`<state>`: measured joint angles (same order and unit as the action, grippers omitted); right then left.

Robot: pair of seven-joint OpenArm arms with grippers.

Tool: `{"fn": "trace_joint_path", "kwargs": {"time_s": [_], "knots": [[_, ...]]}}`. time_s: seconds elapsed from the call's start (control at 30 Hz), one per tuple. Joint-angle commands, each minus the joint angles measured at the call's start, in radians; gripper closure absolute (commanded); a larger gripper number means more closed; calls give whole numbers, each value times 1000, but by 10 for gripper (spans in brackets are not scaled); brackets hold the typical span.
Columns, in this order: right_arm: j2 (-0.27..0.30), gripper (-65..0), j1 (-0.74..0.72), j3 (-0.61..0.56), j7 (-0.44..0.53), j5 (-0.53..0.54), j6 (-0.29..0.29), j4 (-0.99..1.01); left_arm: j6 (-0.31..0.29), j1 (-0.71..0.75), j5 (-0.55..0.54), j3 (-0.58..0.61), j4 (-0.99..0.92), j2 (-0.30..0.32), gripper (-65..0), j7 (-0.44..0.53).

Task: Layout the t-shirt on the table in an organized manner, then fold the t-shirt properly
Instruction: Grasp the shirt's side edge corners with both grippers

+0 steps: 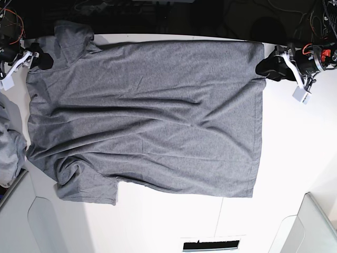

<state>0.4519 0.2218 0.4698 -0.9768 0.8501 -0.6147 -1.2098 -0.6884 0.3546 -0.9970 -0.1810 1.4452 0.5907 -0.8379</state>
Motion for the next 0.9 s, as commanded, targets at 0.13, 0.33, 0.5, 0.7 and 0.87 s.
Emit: {"fn": "trace_joint_path", "kwargs": {"time_s": [0.13, 0.33, 0.5, 0.7, 0.87], "knots": [[5, -366, 14, -6, -49, -23, 5, 2, -10, 1, -14, -10, 5, 19, -377, 6], [5, -366, 14, -6, -59, -23, 6, 2, -10, 69, 4, -10, 5, 19, -377, 31], [5, -366, 14, -6, -59, -19, 5, 2, -10, 86, 112, -10, 3, 19, -377, 109], [5, -366, 14, -6, -61, -15, 6, 2, -10, 95, 98, -8, -1, -3, -377, 95], [5, -366, 14, -6, -72, 5, 5, 2, -10, 109, 122, -8, -1, -67, -377, 68]]}}
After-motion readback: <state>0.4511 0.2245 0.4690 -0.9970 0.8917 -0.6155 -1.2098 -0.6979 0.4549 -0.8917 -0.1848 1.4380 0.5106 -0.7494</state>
